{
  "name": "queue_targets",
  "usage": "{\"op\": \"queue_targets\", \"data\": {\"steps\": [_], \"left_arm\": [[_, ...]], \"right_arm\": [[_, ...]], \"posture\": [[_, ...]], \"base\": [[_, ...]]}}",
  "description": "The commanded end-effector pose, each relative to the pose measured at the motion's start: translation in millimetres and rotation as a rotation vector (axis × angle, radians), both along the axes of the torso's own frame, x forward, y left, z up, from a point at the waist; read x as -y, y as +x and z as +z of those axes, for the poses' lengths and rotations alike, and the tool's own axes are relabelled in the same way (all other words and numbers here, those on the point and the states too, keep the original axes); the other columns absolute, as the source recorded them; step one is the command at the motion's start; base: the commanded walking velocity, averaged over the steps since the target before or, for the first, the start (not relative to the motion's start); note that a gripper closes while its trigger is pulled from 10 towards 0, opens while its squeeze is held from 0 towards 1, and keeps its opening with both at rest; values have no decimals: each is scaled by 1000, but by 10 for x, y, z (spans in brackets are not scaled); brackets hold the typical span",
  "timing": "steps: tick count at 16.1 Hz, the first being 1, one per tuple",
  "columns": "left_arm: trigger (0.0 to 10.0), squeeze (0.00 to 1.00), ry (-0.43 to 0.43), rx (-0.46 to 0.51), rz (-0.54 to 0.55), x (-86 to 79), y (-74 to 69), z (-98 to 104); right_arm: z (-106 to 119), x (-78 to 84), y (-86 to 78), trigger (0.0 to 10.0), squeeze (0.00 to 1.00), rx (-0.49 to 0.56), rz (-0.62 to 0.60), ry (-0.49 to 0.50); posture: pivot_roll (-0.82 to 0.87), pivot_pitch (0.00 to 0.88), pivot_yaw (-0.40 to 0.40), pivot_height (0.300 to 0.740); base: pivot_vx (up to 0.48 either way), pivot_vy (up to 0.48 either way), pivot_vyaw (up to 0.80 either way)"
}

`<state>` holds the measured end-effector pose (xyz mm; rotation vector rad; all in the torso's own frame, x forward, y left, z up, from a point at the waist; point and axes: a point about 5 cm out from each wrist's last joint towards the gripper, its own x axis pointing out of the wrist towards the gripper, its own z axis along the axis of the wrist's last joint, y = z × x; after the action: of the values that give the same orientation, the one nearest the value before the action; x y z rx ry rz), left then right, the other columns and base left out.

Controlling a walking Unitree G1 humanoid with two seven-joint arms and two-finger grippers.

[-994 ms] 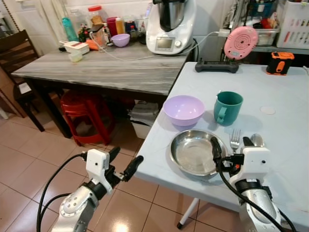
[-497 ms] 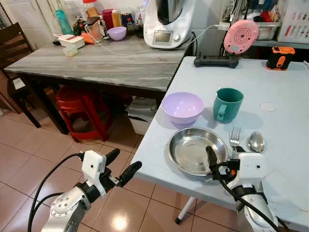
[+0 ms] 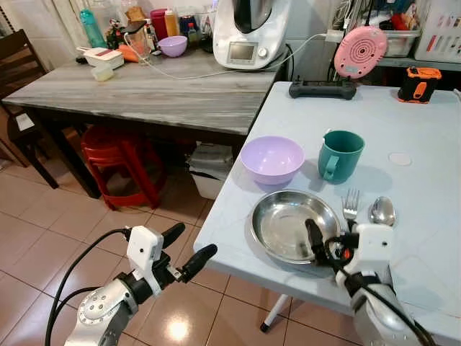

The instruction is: Setting the table

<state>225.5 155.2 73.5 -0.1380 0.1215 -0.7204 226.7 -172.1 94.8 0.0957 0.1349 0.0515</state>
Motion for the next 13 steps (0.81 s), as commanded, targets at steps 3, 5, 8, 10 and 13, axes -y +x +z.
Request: {"op": "queue_targets", "data": {"steps": [3, 5, 8, 10, 13], "left_arm": [[10000, 0, 19, 11, -48, 9, -27, -5], [10000, 0, 24, 17, -74, 32, -43, -10], [10000, 0, 26, 23, -78, 45, -54, -9], [10000, 0, 25, 34, -102, 71, -63, 7], [10000, 0, 22, 46, -120, 92, -68, 38]], "right_arm": [[-11, -68, 27, 0, 0, -49, 37, 41], [-33, -83, 23, 0, 0, -76, 43, 72], [-52, -101, 16, 0, 0, -106, 61, 83], [-60, -116, 12, 0, 0, -130, 77, 94], [-48, -131, 24, 0, 0, -155, 73, 144]], "posture": [[-70, 30, 115, 740], [-71, 30, 114, 740], [-71, 32, 114, 740], [-71, 32, 114, 740], [-73, 31, 117, 740]], "base": [[0, 0, 0], [0, 0, 0], [0, 0, 0], [0, 0, 0], [0, 0, 0]]}}
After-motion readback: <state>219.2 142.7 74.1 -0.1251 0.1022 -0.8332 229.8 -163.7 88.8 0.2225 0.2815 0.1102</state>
